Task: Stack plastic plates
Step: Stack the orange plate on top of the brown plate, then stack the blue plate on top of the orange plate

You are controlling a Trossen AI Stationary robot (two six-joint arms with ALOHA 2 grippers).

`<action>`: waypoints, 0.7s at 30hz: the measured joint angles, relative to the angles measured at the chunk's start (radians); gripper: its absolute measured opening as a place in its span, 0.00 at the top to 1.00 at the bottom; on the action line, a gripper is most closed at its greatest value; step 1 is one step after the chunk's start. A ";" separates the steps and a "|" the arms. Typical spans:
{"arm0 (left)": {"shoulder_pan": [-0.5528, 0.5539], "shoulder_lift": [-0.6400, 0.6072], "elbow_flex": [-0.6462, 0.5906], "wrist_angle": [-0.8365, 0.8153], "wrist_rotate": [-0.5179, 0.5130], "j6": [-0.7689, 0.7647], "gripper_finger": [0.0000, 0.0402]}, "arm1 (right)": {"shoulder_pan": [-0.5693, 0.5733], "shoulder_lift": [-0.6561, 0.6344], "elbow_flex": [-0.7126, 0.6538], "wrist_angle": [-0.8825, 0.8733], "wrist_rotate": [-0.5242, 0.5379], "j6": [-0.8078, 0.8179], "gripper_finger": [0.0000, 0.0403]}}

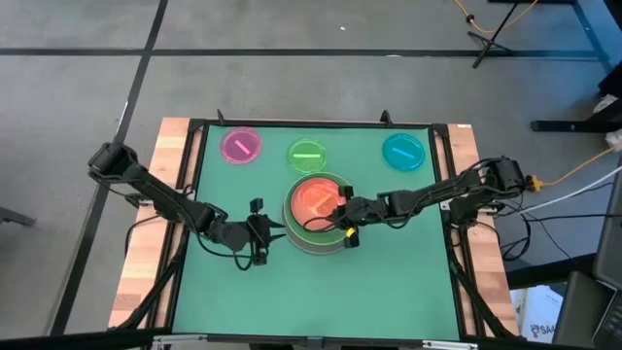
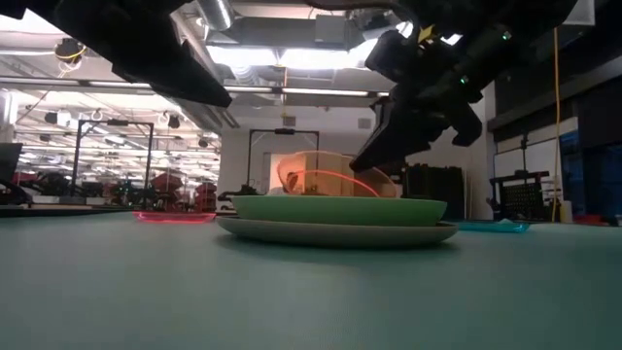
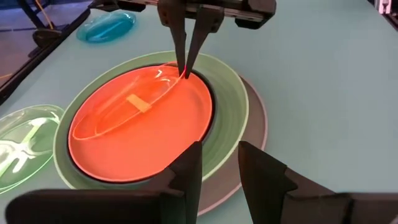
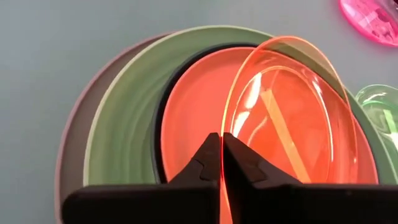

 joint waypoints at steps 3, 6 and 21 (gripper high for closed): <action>0.001 0.000 0.000 0.001 -0.001 0.003 0.76 | -0.005 0.000 0.000 -0.004 -0.001 0.005 0.92; 0.012 0.000 0.000 0.001 -0.001 0.008 0.76 | -0.005 0.000 0.000 0.000 0.005 0.003 0.84; 0.099 0.000 0.000 0.002 0.052 0.183 0.76 | -0.003 -0.144 0.000 -0.200 0.028 0.043 0.70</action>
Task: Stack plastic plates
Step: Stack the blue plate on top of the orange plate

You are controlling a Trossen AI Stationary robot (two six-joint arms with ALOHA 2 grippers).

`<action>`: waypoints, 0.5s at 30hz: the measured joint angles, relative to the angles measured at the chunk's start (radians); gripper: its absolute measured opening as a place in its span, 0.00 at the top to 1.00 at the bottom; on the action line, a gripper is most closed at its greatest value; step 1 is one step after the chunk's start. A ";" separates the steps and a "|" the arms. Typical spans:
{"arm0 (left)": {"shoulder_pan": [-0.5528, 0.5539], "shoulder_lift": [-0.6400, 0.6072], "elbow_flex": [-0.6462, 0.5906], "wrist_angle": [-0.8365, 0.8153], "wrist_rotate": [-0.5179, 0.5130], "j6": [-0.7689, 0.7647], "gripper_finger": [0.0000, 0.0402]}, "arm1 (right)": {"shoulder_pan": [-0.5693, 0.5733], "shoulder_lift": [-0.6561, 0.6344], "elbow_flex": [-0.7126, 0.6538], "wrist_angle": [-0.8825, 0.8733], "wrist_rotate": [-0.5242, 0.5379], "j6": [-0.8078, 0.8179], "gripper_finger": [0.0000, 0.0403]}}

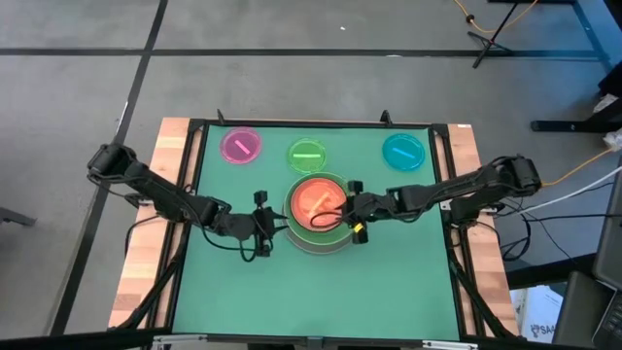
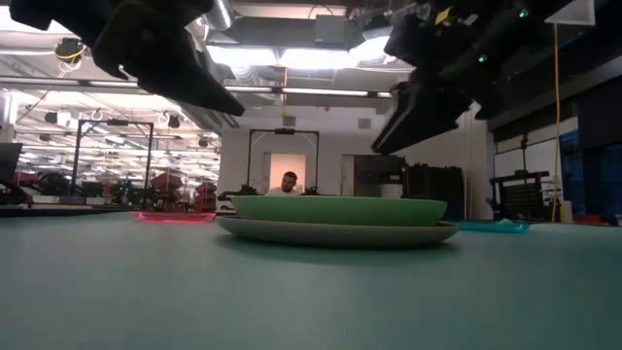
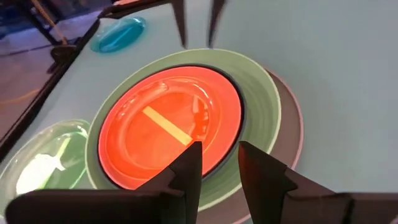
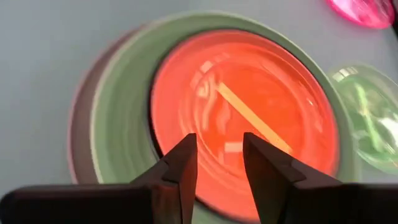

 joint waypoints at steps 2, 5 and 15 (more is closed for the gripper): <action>0.023 0.000 0.000 0.002 0.045 0.034 0.76 | 0.000 -0.035 0.000 -0.064 0.044 0.019 0.70; 0.072 0.000 0.000 0.002 0.113 0.048 0.76 | -0.001 -0.074 0.000 -0.163 0.138 0.045 0.70; 0.258 -0.003 0.000 -0.021 0.393 0.154 0.76 | -0.180 -0.089 -0.011 -0.366 0.254 0.166 0.70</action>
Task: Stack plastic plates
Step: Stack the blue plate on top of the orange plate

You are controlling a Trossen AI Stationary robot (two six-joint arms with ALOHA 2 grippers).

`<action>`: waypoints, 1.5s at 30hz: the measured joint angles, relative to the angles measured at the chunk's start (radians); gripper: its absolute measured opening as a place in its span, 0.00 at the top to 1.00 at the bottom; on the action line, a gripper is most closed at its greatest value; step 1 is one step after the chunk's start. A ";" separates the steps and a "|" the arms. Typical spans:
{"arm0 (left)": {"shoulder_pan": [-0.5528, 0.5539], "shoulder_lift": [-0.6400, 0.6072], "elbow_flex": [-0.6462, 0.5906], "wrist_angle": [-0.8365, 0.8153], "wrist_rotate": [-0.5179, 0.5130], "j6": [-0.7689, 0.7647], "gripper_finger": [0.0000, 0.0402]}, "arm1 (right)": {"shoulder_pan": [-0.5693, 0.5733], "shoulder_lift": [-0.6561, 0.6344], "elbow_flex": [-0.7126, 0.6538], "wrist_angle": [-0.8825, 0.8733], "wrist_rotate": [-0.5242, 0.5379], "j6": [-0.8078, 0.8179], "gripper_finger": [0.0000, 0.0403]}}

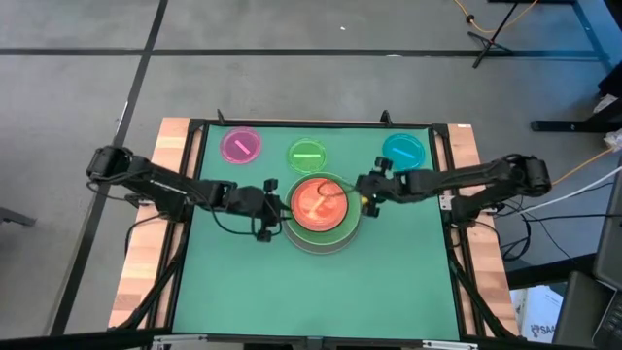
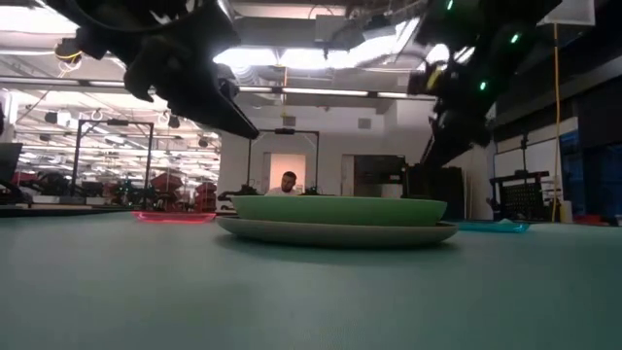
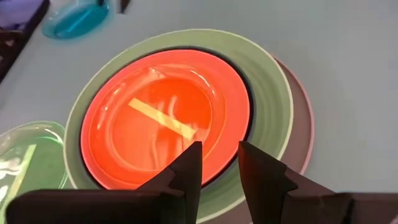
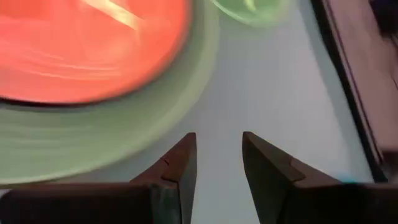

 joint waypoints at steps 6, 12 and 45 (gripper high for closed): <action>0.066 -0.047 -0.024 -0.012 0.075 0.025 0.76 | -0.193 0.001 -0.063 -0.007 0.000 0.059 0.70; 0.106 -0.107 -0.103 0.064 0.082 0.022 0.76 | -0.348 0.002 -0.102 -0.002 -0.024 0.103 0.70; 0.108 -0.132 -0.153 0.069 0.077 -0.065 0.76 | -0.538 0.228 -0.100 0.141 -0.059 0.053 0.84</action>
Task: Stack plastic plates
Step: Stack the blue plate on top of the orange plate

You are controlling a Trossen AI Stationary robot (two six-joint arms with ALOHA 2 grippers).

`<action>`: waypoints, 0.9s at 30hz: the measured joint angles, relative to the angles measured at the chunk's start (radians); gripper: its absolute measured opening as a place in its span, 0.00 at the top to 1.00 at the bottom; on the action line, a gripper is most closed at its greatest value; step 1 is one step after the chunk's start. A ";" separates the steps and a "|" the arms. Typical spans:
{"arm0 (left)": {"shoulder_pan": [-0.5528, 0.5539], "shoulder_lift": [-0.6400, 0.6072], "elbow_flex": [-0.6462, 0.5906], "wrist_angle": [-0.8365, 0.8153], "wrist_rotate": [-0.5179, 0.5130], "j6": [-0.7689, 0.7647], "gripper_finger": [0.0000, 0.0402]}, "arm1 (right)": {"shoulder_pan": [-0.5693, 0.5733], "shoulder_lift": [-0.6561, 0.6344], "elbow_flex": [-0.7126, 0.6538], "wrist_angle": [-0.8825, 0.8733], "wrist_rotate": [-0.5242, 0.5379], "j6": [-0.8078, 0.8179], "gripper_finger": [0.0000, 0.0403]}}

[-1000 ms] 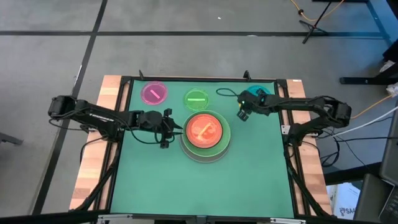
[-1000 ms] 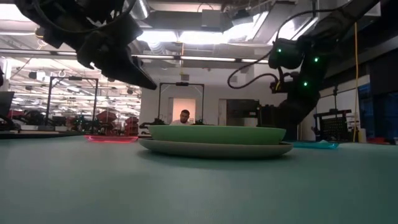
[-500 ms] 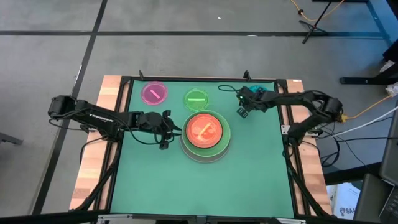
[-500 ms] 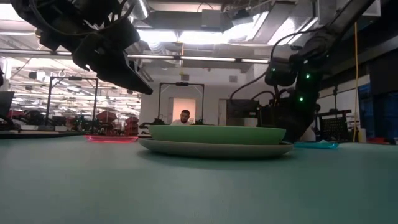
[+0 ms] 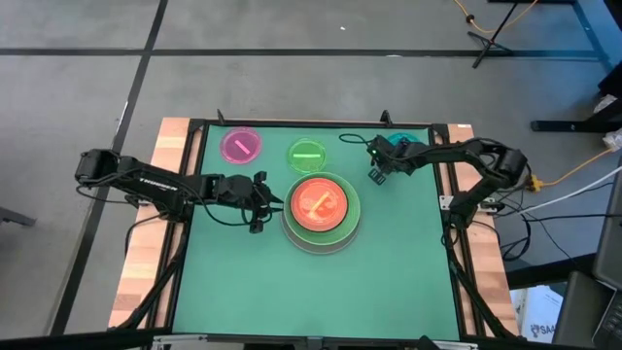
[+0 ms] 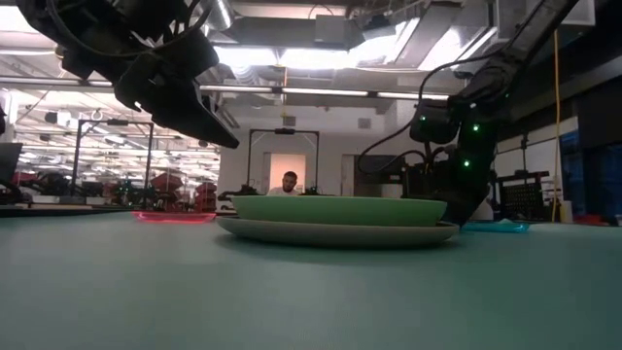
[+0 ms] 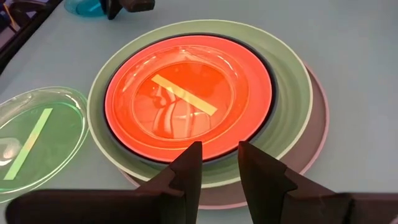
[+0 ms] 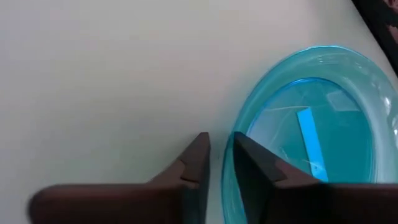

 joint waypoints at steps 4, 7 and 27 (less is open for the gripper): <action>0.000 0.000 0.000 0.000 0.000 0.000 0.76 | 0.000 0.001 -0.001 0.002 0.001 -0.021 0.96; 0.000 0.000 0.000 -0.001 0.000 0.000 0.76 | 0.000 0.002 -0.001 0.004 0.006 -0.039 0.99; 0.000 0.000 0.000 -0.005 0.000 0.000 0.76 | 0.189 -0.126 -0.005 0.002 0.045 -0.156 1.00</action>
